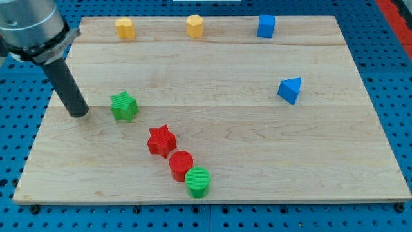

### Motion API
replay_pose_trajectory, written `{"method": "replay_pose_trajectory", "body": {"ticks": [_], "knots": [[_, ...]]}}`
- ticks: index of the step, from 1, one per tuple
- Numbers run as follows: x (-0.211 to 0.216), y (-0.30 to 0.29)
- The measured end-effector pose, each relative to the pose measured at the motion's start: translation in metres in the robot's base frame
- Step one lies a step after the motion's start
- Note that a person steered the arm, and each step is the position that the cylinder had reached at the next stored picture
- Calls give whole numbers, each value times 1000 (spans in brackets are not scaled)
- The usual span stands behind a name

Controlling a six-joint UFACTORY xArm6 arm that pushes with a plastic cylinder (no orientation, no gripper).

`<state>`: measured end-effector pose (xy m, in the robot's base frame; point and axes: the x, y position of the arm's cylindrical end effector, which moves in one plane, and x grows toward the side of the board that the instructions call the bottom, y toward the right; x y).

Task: Push the blue cube to left

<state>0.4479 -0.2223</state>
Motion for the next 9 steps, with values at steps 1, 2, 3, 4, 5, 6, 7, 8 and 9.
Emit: {"method": "replay_pose_trajectory", "body": {"ticks": [1, 2, 3, 4, 5, 6, 7, 8, 9], "knots": [[-23, 60], [3, 99], [26, 129], [7, 156], [-48, 243], [-102, 313], [-158, 415], [-200, 406], [-210, 394]]}}
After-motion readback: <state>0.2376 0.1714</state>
